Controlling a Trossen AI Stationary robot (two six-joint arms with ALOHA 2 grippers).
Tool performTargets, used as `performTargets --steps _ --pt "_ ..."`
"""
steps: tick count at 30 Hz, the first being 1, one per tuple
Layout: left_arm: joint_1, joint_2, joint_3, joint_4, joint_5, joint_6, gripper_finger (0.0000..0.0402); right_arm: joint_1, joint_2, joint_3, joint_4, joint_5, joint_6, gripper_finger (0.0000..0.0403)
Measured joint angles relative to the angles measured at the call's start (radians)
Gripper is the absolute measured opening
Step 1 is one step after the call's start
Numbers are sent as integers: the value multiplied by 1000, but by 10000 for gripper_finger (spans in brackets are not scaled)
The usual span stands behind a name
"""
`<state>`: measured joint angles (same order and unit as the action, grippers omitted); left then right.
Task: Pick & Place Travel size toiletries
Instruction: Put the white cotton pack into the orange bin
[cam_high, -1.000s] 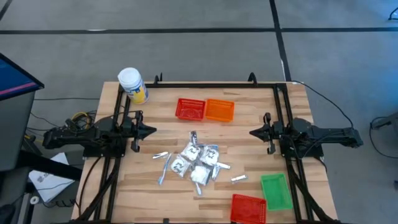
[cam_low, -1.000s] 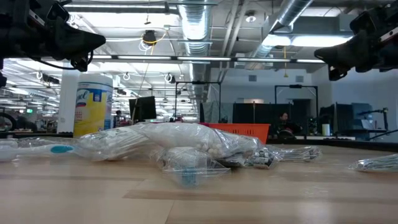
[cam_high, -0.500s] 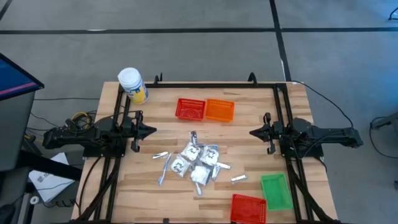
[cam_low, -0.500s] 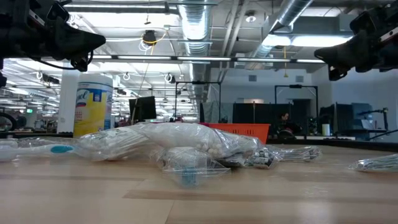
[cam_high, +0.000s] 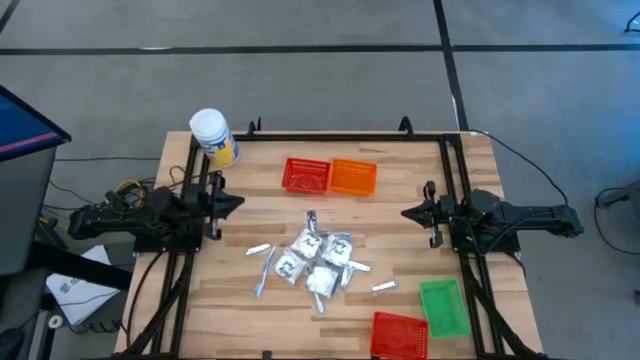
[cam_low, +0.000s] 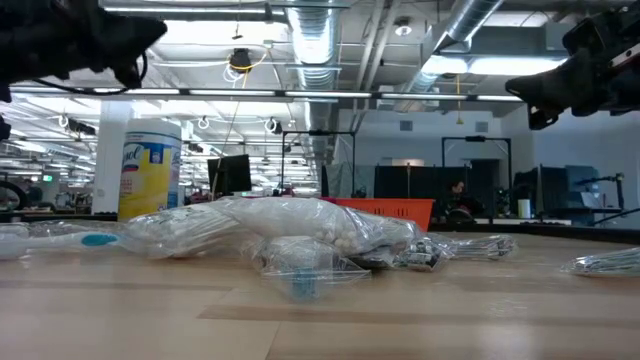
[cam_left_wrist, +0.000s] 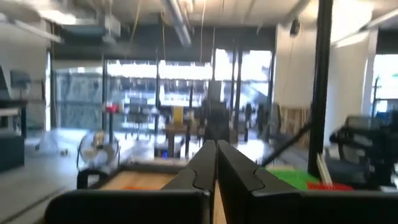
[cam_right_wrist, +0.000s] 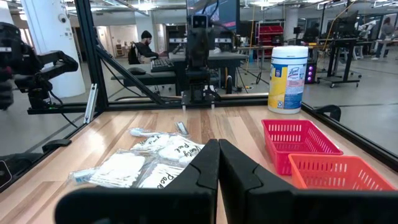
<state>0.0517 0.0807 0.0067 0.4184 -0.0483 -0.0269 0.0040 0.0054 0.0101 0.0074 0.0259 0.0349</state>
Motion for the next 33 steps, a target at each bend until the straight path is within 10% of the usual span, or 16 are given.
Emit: performTargets --steps 16,21,33 --pt "0 36 0 234 20 134 8 0 0 0 0 0 0 0" --pt "11 127 37 496 -24 312 8 0 0 0 0 0 0 0" --pt "18 373 108 510 -23 276 8 0 0 0 0 0 0 0"
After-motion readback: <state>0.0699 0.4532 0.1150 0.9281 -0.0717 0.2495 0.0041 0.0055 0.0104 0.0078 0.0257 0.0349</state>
